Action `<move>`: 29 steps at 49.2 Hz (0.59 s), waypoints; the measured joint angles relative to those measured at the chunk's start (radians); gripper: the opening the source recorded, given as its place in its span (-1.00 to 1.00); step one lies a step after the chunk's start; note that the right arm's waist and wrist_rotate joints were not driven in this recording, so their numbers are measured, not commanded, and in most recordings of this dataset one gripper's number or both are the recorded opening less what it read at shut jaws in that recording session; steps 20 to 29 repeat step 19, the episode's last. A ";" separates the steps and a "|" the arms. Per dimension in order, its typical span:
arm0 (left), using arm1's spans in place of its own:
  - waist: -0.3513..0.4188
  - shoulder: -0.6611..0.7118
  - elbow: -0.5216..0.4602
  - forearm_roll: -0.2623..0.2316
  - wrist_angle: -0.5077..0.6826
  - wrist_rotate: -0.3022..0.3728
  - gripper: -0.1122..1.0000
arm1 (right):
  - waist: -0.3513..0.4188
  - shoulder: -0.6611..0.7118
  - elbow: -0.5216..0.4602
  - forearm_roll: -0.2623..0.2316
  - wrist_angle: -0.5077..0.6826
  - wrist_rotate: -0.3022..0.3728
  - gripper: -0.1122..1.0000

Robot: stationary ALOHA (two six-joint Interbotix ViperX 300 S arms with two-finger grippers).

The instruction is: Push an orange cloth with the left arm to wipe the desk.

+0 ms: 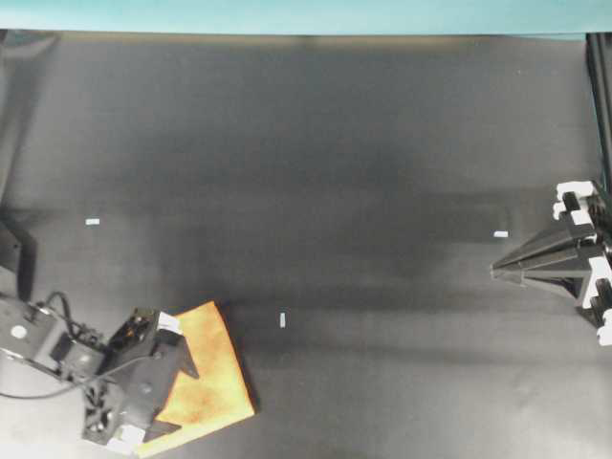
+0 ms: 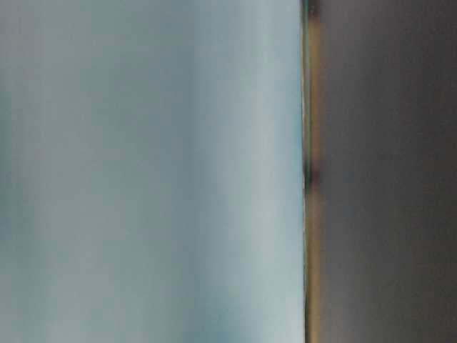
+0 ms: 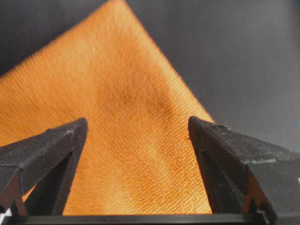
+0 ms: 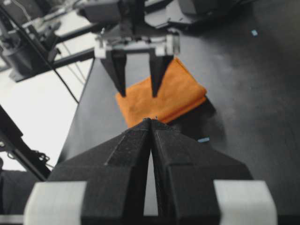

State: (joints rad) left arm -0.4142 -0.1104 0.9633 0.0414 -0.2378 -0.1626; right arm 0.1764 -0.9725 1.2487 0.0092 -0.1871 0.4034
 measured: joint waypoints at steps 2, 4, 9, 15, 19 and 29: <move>0.003 -0.037 0.000 0.000 0.020 0.020 0.71 | 0.002 0.000 0.000 0.000 0.000 0.000 -0.80; 0.005 -0.074 0.000 0.000 0.037 0.035 0.71 | 0.002 0.000 0.000 0.000 0.000 0.002 -0.80; 0.005 -0.173 0.009 -0.002 0.074 0.063 0.71 | 0.002 0.000 0.000 0.000 0.000 0.002 -0.80; 0.005 -0.268 0.040 0.000 0.080 0.071 0.71 | 0.000 0.000 0.005 0.000 0.000 0.000 -0.80; 0.005 -0.314 0.067 0.000 0.080 0.071 0.71 | 0.002 0.000 0.008 0.000 0.000 0.000 -0.80; 0.005 -0.314 0.067 0.000 0.080 0.071 0.71 | 0.002 0.000 0.008 0.000 0.000 0.000 -0.80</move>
